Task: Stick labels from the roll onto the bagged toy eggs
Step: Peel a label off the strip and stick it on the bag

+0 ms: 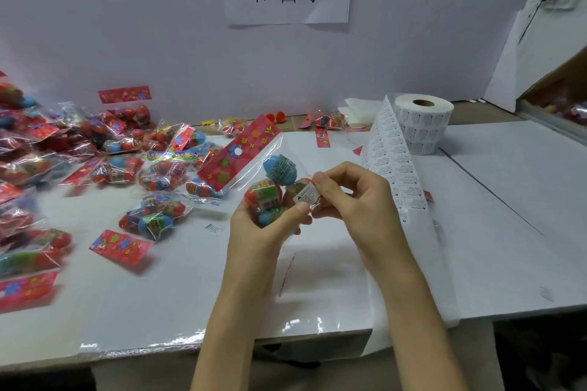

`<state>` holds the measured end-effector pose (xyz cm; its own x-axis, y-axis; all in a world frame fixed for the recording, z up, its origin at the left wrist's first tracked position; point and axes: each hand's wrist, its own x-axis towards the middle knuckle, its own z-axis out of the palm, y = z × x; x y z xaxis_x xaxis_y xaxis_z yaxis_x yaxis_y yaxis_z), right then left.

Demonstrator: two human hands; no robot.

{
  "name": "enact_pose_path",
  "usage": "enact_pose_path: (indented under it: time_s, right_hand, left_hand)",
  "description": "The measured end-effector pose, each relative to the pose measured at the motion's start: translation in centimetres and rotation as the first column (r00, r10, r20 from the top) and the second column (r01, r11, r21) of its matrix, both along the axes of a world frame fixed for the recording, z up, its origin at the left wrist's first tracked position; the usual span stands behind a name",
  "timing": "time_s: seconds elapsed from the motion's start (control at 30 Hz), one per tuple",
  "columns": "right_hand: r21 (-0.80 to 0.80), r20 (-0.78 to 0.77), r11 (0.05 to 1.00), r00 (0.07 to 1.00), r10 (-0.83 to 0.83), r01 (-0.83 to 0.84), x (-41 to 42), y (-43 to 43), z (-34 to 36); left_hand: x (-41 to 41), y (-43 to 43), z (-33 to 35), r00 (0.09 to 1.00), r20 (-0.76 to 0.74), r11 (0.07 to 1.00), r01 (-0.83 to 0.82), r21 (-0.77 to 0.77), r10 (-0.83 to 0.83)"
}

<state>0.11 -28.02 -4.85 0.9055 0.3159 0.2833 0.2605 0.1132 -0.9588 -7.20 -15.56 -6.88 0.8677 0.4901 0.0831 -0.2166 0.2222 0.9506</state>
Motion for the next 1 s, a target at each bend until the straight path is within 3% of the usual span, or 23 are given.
enact_pose_path:
  time_s: [0.27,0.63,0.8,1.0]
  right_hand:
    - [-0.223,0.085,0.974,0.996,-0.019,0.037,0.0,-0.5,0.6]
    - [-0.123,0.073,0.992,0.997,0.019,-0.01,0.7,-1.4,0.4]
    - [-0.214,0.066,0.975,0.996,0.068,-0.053,0.4,-1.5,0.6]
    - [-0.176,0.083,0.971,0.98,0.179,-0.162,0.5,-1.8,0.6]
  left_hand:
    - [-0.1,-0.2,0.2,1.0,-0.002,0.999,0.028,0.02,-0.028]
    - [0.0,-0.7,0.3,1.0,-0.03,0.997,0.008,0.071,-0.005]
    - [-0.1,-0.7,0.2,1.0,-0.016,0.997,-0.002,0.071,0.003]
    - [-0.1,-0.5,0.1,0.999,-0.025,0.999,-0.042,0.023,0.043]
